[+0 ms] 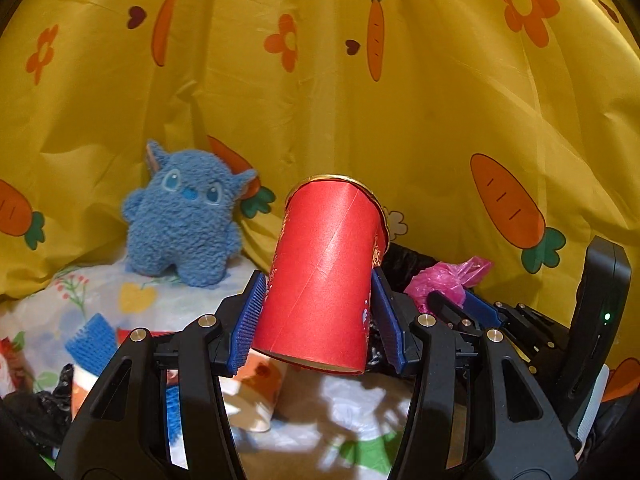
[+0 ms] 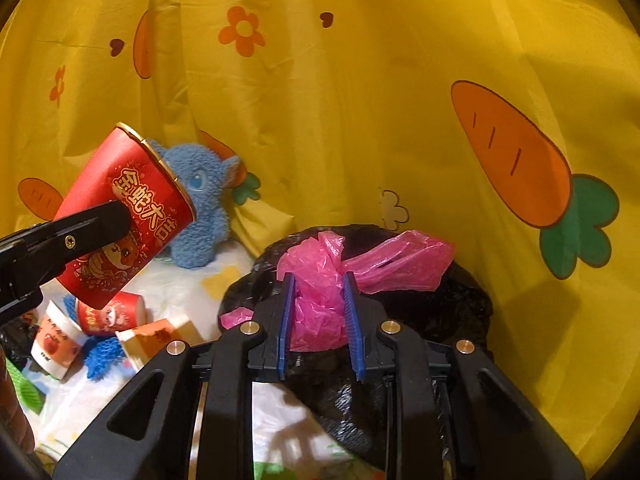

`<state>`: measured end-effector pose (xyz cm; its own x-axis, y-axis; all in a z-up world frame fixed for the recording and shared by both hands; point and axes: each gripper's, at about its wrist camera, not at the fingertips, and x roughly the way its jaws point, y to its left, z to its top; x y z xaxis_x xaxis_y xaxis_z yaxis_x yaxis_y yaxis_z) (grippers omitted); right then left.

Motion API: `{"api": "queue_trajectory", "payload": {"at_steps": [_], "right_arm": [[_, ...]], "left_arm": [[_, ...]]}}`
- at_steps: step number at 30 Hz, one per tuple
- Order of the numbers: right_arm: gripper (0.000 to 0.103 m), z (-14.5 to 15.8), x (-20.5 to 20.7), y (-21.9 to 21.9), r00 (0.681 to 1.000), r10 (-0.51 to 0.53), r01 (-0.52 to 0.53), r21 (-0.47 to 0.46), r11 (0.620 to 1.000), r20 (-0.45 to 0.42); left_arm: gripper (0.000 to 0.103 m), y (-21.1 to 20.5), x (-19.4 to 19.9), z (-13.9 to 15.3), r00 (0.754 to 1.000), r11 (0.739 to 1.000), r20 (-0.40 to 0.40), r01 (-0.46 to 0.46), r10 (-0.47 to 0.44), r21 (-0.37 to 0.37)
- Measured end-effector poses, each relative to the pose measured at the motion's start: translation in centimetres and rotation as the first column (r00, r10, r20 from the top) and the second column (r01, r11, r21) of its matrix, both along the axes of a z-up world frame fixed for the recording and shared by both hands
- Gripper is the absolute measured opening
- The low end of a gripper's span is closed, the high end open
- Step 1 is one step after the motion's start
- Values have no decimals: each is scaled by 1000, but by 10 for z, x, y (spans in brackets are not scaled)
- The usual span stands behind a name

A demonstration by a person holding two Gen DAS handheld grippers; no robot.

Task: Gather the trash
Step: 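Carry the red cup and pink bag over the black trash bag and release both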

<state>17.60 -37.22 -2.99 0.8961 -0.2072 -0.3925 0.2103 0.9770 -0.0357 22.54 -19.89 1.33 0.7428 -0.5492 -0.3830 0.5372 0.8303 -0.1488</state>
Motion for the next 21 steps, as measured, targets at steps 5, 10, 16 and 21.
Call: {"api": "queue_trajectory", "payload": {"at_steps": [5,10,16,21], "right_arm": [[25,-8,12,-22,999,-38,38,-25,999,-14],[25,-17,26,-30,998,-47,45,-49,998,-33],[26,-24,41,-40,997,-57,54,-46,997,-55],[26,-30,48,-47,995,-64,60,-53,997,-72]], "left_arm": [[51,-36,23,-9,999,999,-9,45,-45,0],[51,-60,46,-23,997,997,-38,73,-72,2],[52,-85,66,-37,992,994,-63,107,-106,20],[52,-97,76,-46,988,991,-82,130,-128,24]]}}
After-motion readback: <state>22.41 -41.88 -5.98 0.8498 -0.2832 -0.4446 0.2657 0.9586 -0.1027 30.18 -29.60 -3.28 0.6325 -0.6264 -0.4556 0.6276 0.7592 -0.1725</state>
